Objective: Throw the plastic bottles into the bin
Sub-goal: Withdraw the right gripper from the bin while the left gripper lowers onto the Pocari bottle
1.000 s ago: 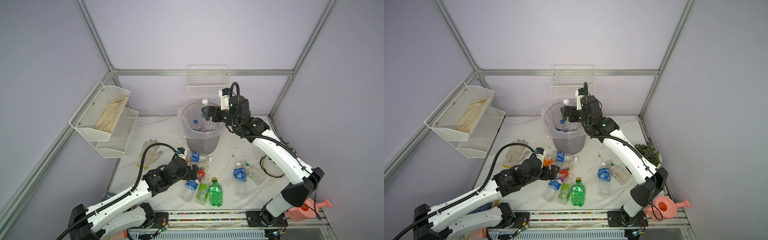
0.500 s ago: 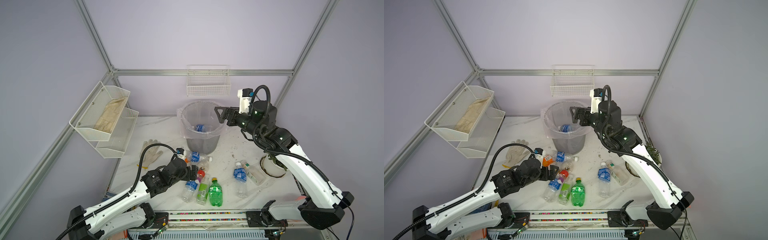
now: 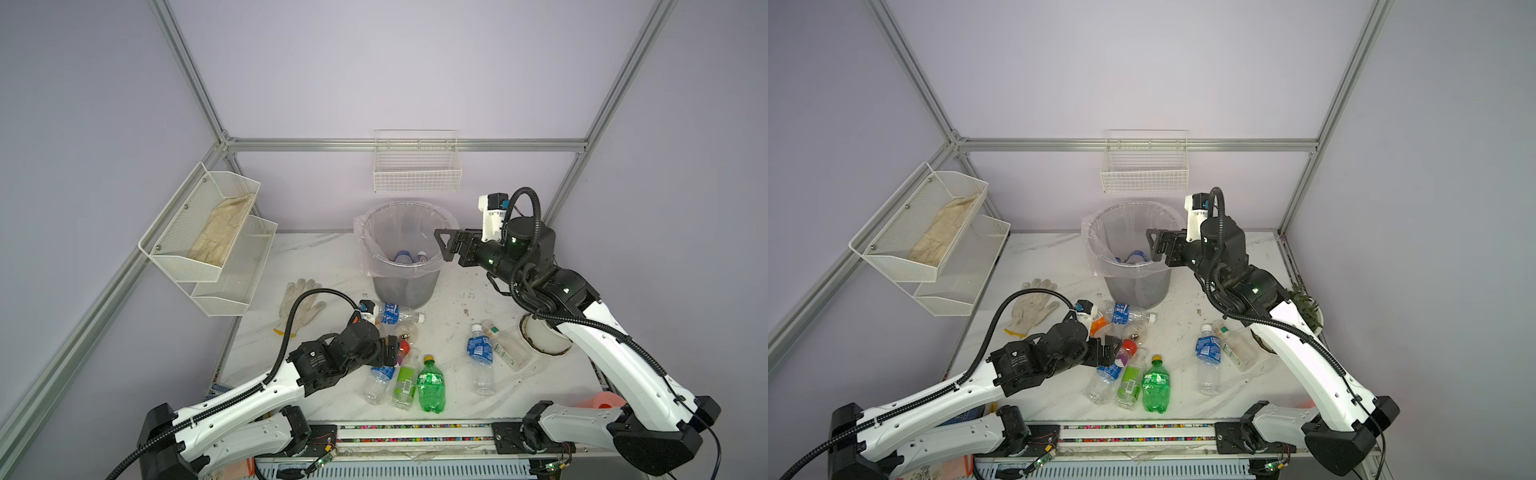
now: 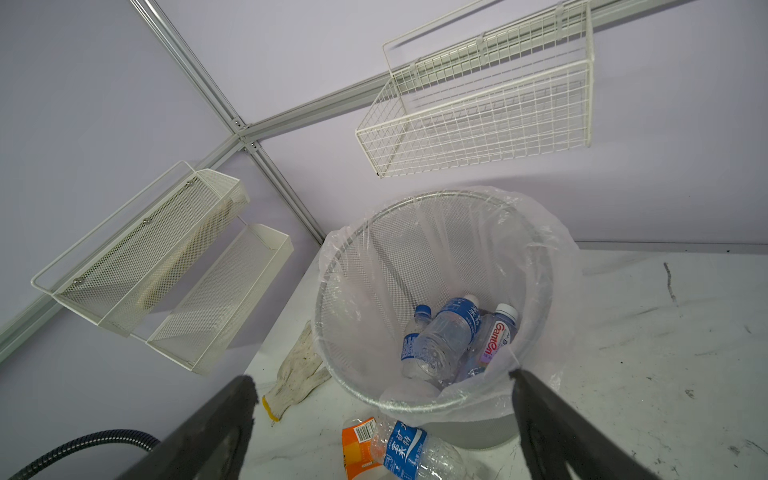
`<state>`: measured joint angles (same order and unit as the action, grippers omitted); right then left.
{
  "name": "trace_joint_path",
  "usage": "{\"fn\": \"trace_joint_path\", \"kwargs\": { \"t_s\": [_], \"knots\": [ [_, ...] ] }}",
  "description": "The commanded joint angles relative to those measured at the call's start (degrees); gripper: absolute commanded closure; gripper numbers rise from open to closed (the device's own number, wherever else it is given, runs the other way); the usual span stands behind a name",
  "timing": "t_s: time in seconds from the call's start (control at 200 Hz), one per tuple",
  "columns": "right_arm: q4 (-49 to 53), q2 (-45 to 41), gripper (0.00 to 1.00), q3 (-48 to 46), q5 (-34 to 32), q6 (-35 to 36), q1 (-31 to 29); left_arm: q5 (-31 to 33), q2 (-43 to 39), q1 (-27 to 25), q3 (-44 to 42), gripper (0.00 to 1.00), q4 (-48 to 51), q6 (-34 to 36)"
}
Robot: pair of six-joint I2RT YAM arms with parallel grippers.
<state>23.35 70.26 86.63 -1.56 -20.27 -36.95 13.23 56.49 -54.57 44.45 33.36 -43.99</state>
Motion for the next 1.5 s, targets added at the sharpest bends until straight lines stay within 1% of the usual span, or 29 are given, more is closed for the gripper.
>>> {"fn": "trace_joint_path", "kwargs": {
  "t_s": [0.0,0.51,0.81,1.155,1.495],
  "knots": [
    [-0.24,-1.53,0.03,-1.18,-1.04,-0.02,0.21,-0.24,0.61,-0.89,-0.62,0.0,0.77,-0.96],
    [-0.94,-4.84,0.03,-7.56,-1.45,-0.38,0.21,-1.14,1.78,-4.57,-5.66,0.01,1.97,-6.32],
    [-1.38,-6.14,0.03,-9.89,-1.46,-0.89,0.21,-0.82,4.81,-6.8,-6.28,0.02,1.97,-7.87],
    [-2.08,-7.23,0.03,-11.51,-1.8,-1.02,0.21,-0.71,5.99,-6.96,-7.78,0.06,1.97,-8.57],
    [-2.29,-7.98,0.03,-12.52,-2.08,-1.51,0.21,-0.83,8.87,-6.96,-8.58,0.09,1.88,-8.99]
  ]
}}
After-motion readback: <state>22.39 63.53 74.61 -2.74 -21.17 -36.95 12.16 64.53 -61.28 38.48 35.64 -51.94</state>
